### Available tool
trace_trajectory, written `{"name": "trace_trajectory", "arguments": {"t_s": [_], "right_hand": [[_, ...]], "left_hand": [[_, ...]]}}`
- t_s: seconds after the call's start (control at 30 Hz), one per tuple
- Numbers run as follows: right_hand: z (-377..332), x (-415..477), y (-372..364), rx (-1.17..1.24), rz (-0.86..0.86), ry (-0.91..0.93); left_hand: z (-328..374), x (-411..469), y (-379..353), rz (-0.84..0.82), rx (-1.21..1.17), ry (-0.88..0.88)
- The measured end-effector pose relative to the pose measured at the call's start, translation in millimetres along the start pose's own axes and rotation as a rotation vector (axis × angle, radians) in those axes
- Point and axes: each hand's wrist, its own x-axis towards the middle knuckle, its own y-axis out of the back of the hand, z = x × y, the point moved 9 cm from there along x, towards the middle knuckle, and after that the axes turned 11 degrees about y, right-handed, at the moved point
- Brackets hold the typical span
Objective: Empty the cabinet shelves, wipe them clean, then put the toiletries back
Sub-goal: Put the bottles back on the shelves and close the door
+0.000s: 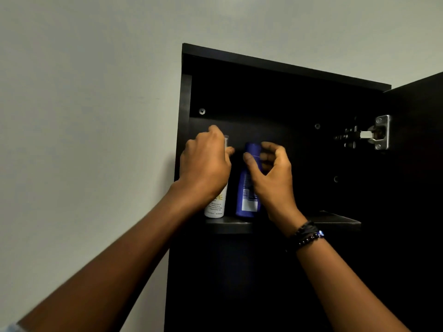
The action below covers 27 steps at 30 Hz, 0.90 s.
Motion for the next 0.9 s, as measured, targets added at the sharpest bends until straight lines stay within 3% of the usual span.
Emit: {"name": "trace_trajectory", "arguments": {"t_s": [0.4,0.67,0.9], "right_hand": [[25.3,-26.5,-3.6,0.068,-0.309,-0.149],[33.8,-26.6,-6.6,0.068,-0.394,-0.228],[28.6,-30.0,-29.7,-0.046,-0.475,-0.159]], "left_hand": [[-31.4,-43.4,-36.7,-0.180,0.053,0.056],[-34.6,-56.9,-40.2,-0.143,0.045,0.051],[-35.5,-57.0,-46.4,-0.160,0.111,0.025]]}}
